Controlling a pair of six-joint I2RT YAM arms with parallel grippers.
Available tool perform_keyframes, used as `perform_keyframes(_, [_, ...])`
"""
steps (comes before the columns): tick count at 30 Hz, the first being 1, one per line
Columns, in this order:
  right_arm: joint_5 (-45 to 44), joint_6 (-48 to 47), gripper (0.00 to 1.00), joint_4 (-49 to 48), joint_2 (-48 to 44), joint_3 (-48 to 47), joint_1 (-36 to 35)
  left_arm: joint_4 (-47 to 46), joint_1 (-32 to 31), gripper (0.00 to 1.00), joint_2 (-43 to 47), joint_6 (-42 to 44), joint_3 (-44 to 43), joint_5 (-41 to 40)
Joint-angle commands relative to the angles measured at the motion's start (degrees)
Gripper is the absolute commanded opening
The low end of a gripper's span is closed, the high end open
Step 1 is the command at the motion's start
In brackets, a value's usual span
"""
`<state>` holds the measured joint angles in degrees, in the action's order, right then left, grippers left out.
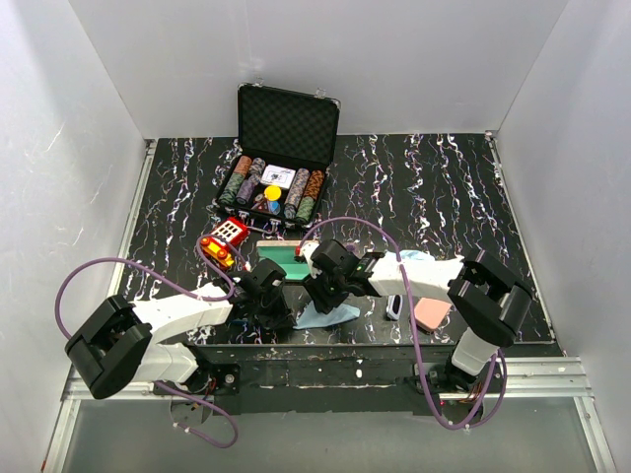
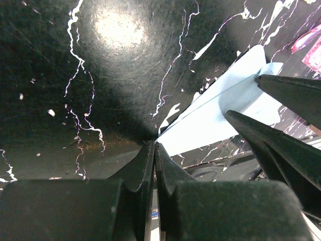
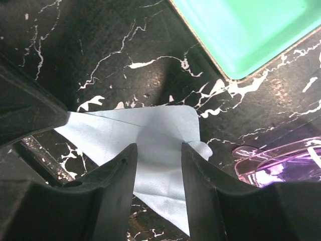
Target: Organize the sunglasses
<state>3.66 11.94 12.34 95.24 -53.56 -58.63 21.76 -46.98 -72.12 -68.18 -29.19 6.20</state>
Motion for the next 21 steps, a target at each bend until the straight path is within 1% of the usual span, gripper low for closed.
perform_keyframes(1, [-2.4,-0.4,0.49,1.2,-0.8,-0.1,-0.3,-0.8,0.0,0.00,0.7,0.1,0.2,-0.7])
perform_keyframes(4, [-2.4,-0.3,0.49,1.2,-0.8,-0.3,-0.3,-0.8,0.0,0.00,0.3,0.1,0.1,-0.7])
perform_keyframes(7, [-0.4,-0.3,0.49,1.2,-0.3,-0.6,-0.3,-1.0,0.0,0.00,0.2,0.0,0.0,-0.6])
perform_keyframes(12, [4.2,0.0,0.44,0.5,0.4,-0.8,-0.3,-1.0,0.0,0.00,0.1,0.1,-0.2,-0.7])
perform_keyframes(14, [4.8,-0.1,0.40,0.4,0.2,-0.7,-0.3,-0.9,0.0,0.00,0.0,0.1,-0.3,-0.7])
perform_keyframes(17, [5.6,0.0,0.39,0.1,0.0,-0.8,-0.3,-1.0,0.0,0.00,-0.1,0.1,-0.3,-0.7])
perform_keyframes(21, [5.5,0.0,0.34,-0.5,0.2,-0.9,-0.3,-1.0,0.0,0.00,-0.3,0.1,-0.4,-0.5])
